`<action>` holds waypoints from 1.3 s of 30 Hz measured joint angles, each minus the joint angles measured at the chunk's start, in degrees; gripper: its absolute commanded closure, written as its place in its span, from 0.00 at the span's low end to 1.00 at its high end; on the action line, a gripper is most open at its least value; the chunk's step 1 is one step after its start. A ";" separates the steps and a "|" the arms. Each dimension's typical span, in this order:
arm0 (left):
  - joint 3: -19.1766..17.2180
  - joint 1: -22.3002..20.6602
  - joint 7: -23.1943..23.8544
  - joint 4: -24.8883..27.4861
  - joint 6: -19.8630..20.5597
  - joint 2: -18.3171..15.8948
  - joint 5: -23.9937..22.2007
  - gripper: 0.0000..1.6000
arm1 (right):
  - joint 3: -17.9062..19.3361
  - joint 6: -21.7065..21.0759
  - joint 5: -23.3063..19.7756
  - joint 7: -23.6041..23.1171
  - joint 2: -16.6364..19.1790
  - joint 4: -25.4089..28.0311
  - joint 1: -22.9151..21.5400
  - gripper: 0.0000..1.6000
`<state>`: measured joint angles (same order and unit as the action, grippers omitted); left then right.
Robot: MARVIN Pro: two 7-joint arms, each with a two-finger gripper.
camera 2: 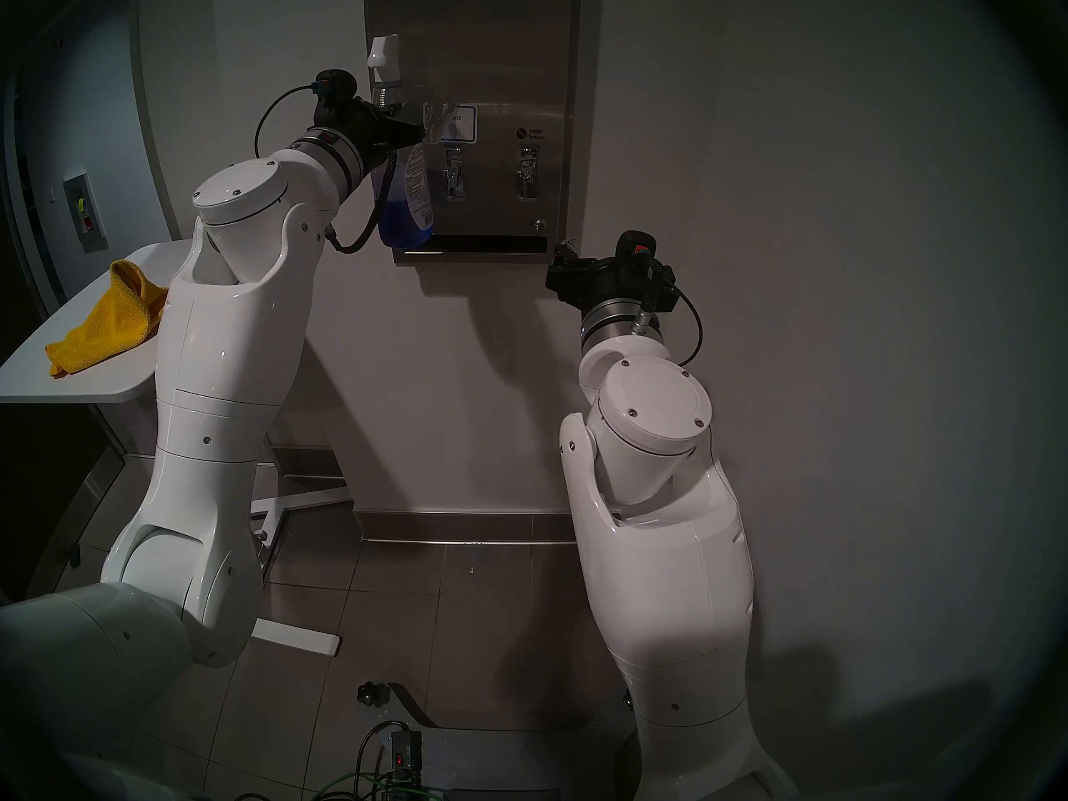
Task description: Pick up the cleaner bottle and spray the cleaner onto the surface
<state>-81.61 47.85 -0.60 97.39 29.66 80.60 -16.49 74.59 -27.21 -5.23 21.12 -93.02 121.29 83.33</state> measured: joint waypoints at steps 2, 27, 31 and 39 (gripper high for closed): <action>-0.07 -0.08 0.24 0.00 -0.28 0.00 0.09 1.00 | 0.00 0.00 0.00 0.00 0.00 0.00 0.00 0.00; -0.96 -0.35 2.53 -0.46 -2.62 0.32 1.44 1.00 | 0.00 0.00 0.00 0.00 0.00 0.02 0.00 0.00; -1.11 -0.35 2.78 -0.52 -2.78 0.46 1.67 1.00 | 0.00 0.00 0.00 0.00 0.00 0.02 0.00 0.00; -1.37 -0.35 3.20 -0.61 -2.98 0.71 2.07 1.00 | 0.00 0.00 0.00 0.00 0.00 0.02 0.00 0.00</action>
<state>-82.98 47.50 2.59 96.78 26.68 81.31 -14.42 74.59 -27.21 -5.23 21.12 -93.02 121.31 83.33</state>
